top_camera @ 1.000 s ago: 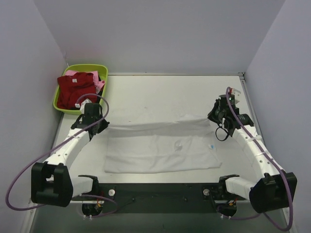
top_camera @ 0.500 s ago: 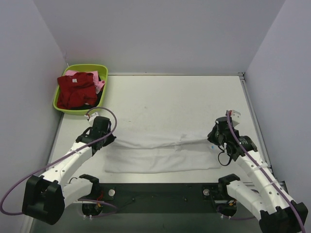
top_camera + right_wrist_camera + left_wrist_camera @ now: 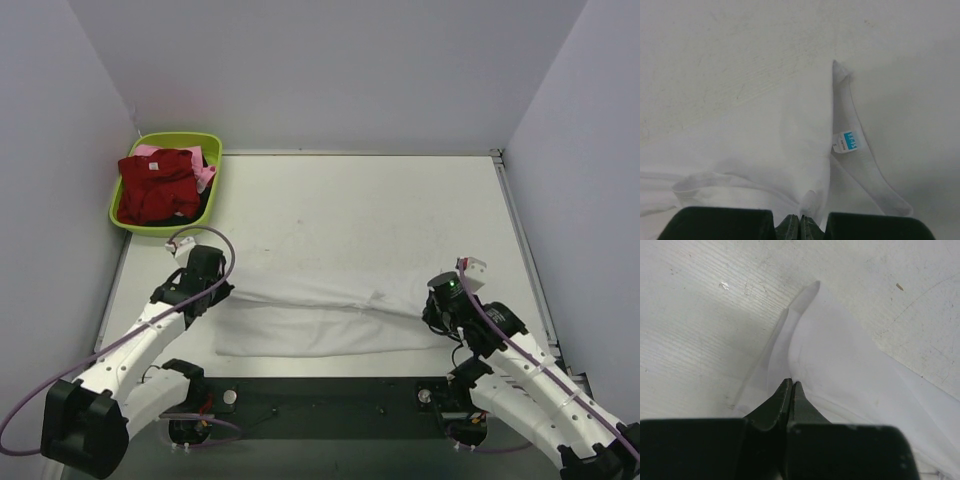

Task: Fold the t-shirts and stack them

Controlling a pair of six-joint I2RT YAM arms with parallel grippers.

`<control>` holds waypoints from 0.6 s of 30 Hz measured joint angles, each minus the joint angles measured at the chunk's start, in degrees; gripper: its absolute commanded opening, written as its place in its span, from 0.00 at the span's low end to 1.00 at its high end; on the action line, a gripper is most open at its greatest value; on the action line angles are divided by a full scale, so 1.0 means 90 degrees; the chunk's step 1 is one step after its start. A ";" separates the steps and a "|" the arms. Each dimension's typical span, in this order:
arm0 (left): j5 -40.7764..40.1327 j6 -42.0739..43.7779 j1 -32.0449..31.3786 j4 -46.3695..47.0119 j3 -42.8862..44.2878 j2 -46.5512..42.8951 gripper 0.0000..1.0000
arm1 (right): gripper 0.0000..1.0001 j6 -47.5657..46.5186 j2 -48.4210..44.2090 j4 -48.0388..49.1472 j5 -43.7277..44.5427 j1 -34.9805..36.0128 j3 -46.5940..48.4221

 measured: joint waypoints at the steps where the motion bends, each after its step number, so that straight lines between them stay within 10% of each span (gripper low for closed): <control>1: -0.0017 -0.0012 0.0000 -0.0039 -0.0010 -0.0075 0.00 | 0.05 0.0114 -0.0041 -0.0066 0.0049 0.0097 -0.0075; 5: -0.0022 -0.0112 0.0000 -0.0131 -0.0087 -0.0389 0.39 | 0.59 0.0529 -0.0146 -0.0389 0.0189 0.0357 -0.0316; 9: 0.0131 -0.0294 0.0000 -0.0250 -0.0236 -0.0724 0.84 | 0.83 0.0765 -0.0209 -0.0690 0.0342 0.0452 -0.0355; 18: 0.0274 -0.0449 -0.0005 -0.0529 -0.0355 -0.1409 0.88 | 0.86 0.0607 0.0376 -0.0559 0.0712 0.0522 0.0131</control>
